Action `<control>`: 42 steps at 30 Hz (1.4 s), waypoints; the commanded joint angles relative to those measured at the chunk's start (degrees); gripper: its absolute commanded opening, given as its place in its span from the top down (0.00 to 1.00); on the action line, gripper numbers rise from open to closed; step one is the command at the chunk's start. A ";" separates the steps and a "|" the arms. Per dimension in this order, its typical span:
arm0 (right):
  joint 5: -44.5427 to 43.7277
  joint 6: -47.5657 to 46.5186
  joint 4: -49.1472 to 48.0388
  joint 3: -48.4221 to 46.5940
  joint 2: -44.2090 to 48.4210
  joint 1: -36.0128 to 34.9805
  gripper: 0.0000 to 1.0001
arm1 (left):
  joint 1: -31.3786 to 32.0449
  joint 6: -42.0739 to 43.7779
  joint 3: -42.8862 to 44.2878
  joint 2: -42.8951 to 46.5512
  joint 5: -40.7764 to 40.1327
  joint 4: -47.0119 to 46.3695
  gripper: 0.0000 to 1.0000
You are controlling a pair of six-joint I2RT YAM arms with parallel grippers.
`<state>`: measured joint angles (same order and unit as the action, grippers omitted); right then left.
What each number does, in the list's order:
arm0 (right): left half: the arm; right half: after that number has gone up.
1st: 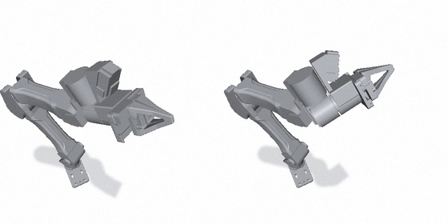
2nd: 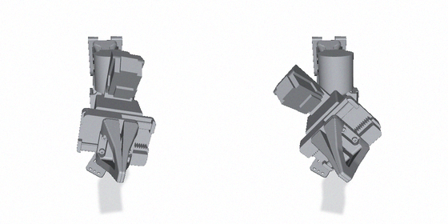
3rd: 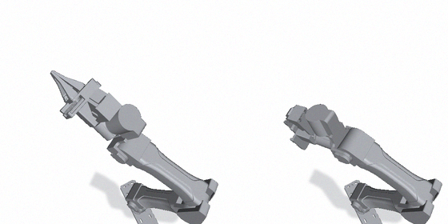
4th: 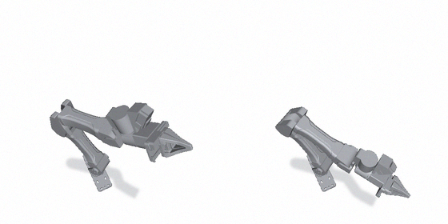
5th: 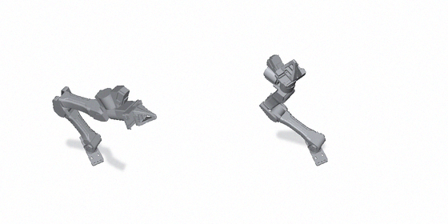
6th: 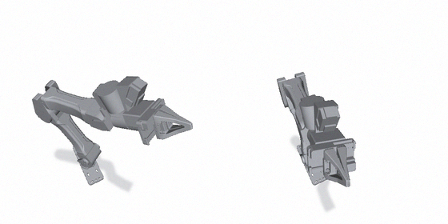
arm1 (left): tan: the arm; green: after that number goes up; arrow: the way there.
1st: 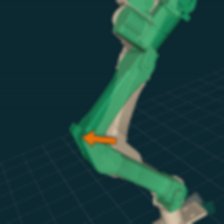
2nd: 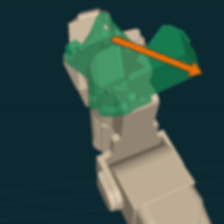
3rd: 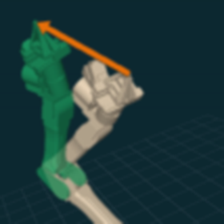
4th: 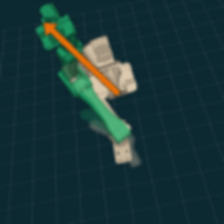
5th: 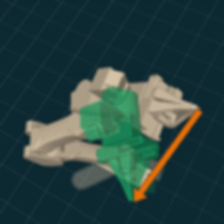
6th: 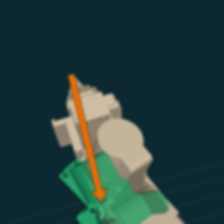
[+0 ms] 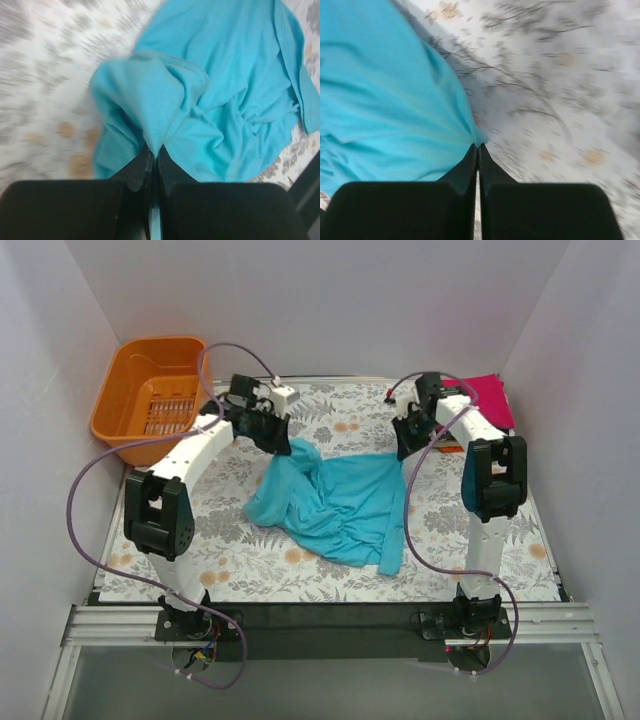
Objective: Fold and stack the t-shirts
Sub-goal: Flatten the tshirt out
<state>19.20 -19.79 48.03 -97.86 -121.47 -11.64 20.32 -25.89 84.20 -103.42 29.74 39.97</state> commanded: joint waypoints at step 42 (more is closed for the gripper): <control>-12.25 -7.73 1.27 -4.51 7.49 3.99 0.59 | -18.82 3.66 -3.44 1.82 -9.86 -4.54 0.32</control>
<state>9.37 -31.81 50.43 -94.74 -110.26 -7.25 1.78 -16.95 76.25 -100.47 25.45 39.44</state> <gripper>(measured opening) 0.396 0.658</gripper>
